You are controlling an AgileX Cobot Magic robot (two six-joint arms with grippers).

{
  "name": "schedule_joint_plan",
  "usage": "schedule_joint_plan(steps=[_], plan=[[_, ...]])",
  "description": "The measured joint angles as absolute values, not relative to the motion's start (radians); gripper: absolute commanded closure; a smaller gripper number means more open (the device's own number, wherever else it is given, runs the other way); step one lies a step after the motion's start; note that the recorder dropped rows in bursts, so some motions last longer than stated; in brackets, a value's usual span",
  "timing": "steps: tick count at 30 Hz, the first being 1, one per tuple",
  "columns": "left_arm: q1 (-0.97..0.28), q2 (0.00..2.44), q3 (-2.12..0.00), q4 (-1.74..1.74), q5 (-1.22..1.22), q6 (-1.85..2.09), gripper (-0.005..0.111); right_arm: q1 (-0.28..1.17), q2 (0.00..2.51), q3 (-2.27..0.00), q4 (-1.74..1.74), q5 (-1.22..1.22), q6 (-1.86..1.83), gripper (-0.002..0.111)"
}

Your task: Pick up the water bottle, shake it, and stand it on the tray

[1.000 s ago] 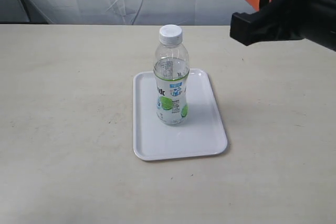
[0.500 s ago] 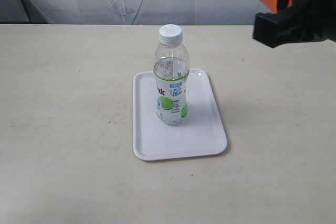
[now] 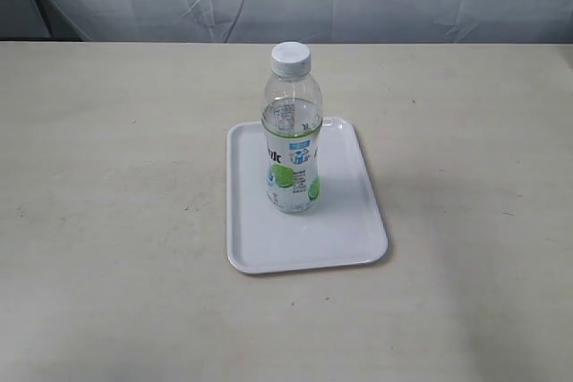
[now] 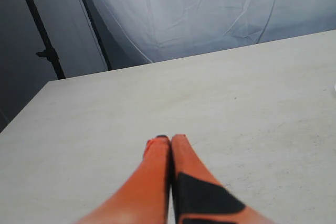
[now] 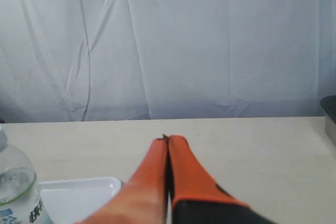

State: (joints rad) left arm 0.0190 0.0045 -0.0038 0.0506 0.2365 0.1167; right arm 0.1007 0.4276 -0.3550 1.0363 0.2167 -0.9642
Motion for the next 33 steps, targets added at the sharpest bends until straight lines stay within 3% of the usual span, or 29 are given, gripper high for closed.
schedule_joint_plan(steps=[5, 16, 33], plan=[[0.019, 0.005, -0.004, 0.051, 0.237, 0.117, 0.106, 0.042, 0.365, -0.257, 0.935, 0.224, -0.898, 0.109], [0.019, 0.005, -0.004, 0.051, 0.237, 0.117, 0.106, -0.035, 0.17, -0.111, 0.136, 0.28, -0.078, 0.109], [0.019, 0.005, -0.004, 0.051, 0.237, 0.117, 0.106, -0.035, 0.063, -0.002, 0.009, 0.307, 0.041, 0.109]])
